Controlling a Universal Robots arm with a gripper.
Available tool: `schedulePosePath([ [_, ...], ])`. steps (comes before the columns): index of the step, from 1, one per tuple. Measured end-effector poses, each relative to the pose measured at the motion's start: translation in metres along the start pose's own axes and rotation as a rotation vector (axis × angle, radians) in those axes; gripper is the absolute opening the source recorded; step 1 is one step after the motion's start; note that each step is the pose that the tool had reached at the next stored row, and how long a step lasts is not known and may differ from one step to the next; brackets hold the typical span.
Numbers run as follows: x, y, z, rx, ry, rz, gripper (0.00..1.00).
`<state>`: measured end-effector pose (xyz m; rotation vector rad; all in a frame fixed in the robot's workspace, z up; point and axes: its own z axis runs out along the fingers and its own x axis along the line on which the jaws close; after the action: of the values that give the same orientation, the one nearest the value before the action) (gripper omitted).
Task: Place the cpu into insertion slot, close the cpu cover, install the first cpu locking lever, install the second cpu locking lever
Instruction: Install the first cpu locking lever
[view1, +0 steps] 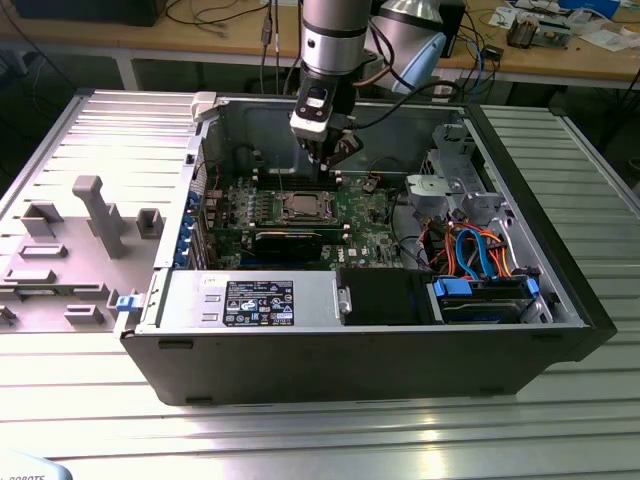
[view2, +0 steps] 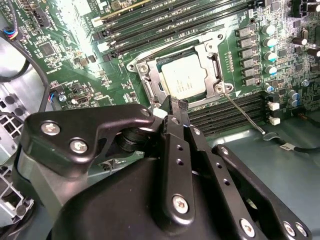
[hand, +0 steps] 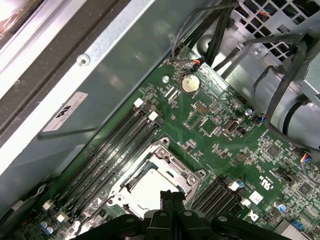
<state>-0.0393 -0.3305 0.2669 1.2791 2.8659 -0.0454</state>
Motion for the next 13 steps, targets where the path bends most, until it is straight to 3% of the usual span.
schedulePosePath([
  [3, 0.0000, -0.0001, -0.0030, 0.0000, -0.0001, 0.000, 0.11],
  [13, 0.0000, -0.0001, -0.0032, 0.0005, -0.0005, 0.000, 0.11],
])
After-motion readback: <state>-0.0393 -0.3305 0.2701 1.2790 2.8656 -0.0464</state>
